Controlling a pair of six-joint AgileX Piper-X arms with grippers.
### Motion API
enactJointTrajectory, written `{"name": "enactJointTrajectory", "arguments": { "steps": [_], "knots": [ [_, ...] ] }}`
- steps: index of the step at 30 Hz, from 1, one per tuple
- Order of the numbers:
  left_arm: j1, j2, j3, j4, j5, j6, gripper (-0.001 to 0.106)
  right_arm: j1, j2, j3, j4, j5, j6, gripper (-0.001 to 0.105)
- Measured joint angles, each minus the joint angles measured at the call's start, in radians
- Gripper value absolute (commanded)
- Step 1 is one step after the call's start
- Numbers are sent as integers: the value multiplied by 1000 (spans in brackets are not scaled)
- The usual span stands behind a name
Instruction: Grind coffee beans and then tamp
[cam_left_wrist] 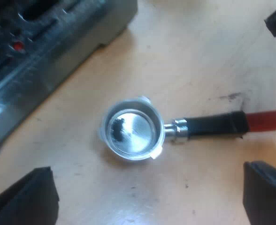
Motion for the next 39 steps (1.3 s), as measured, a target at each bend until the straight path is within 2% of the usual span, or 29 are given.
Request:
{"name": "enactJointTrajectory", "arguments": {
  "steps": [3, 7, 9, 11, 13, 15, 21, 25, 27, 32, 39],
  "knots": [
    [0, -28, -43, 74, -60, 2, 82, 0, -19, 0, -82, 0, -37, 93],
    [0, -39, -67, 119, -93, 2, 82, 0, -20, 0, -181, 0, -93, 93],
    [3, -41, -106, 210, -167, -4, 82, 0, -20, 3, -240, 0, -113, 93],
    [14, -41, -115, 239, -201, -6, 82, 0, -20, 13, -305, 0, -138, 93],
    [39, -41, -119, 258, -208, -22, 82, 0, -20, 26, -345, -13, -150, 93],
    [102, -41, -118, 269, -211, -42, 82, 0, -20, 61, -417, -24, -157, 93],
    [261, -29, -118, 269, -216, -41, 82, 0, -20, 167, -600, -36, -159, 93],
    [272, -2, -118, 271, -221, -41, 82, 0, -16, 229, -709, -38, -170, 93],
    [272, 23, -118, 272, -219, -41, 82, 0, -4, 250, -749, -38, -206, 93],
    [272, 90, -118, 272, -219, -41, 82, 0, 67, 261, -834, -51, -249, 93],
    [272, 212, -119, 272, -219, -41, 82, 0, 219, 261, -997, -53, -255, 93]
  ]
}}
